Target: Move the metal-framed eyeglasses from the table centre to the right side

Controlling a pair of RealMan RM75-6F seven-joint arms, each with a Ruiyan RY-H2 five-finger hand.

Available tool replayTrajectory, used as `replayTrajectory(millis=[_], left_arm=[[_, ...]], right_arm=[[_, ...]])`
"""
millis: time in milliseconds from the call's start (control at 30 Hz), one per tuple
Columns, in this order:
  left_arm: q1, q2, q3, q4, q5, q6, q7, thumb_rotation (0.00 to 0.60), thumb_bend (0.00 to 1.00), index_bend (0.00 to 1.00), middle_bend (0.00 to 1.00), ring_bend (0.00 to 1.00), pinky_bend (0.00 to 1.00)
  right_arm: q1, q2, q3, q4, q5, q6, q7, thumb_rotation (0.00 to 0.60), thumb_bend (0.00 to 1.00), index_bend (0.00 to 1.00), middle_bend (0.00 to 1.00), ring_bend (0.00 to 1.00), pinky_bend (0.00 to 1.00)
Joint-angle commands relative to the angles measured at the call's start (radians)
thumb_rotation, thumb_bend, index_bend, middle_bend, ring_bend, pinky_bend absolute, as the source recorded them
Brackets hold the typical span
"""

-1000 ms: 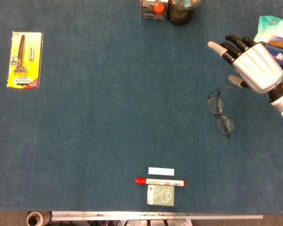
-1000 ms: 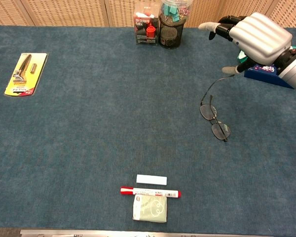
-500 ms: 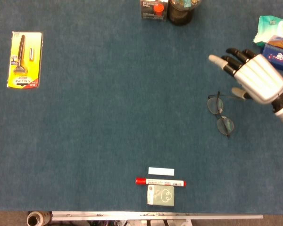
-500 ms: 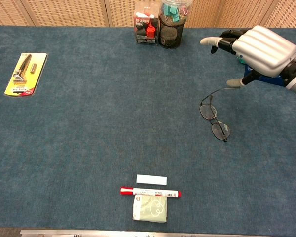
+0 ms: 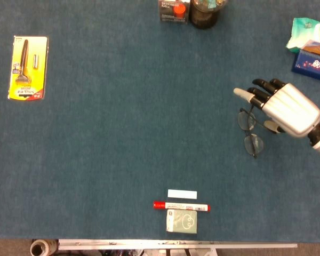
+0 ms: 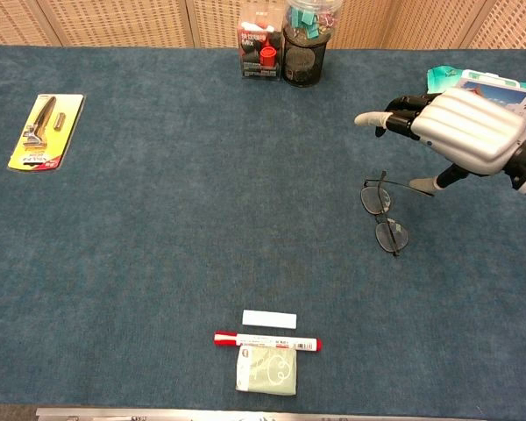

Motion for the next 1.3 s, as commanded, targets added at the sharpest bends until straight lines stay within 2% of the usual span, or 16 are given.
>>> replayTrajectory(millis=[33,533,967,1300], left_arm=[[0.000,0.000,0.000,0.000,0.000,0.000,0.000,0.600,0.27,0.50,0.45,0.35,0.44],[0.001,0.000,0.000,0.000,0.000,0.001,-0.001,0.600,0.27,0.50,0.45,0.35,0.44],[-0.003,-0.004,0.002,0.000,0.000,-0.004,0.015,0.600,0.27,0.50,0.45,0.35,0.44],[-0.003,-0.001,0.000,-0.002,-0.003,-0.006,0.007,0.600,0.27,0.50,0.45,0.35,0.44]], right_arm=[[-0.003,-0.002,-0.006,0.002,-0.002,-0.009,-0.003,0.600,0.00,0.14,0.33,0.21,0.40],[-0.014,-0.037,-0.032,0.055,-0.006,-0.053,0.011,0.600,0.00,0.14,0.33,0.21,0.40],[-0.026,0.033,-0.001,-0.036,-0.021,0.021,-0.027,0.600,0.00,0.14,0.33,0.21,0.40],[-0.012,-0.019,0.009,0.008,-0.021,-0.005,-0.001,0.600,0.00,0.14,0.33,0.21,0.40]])
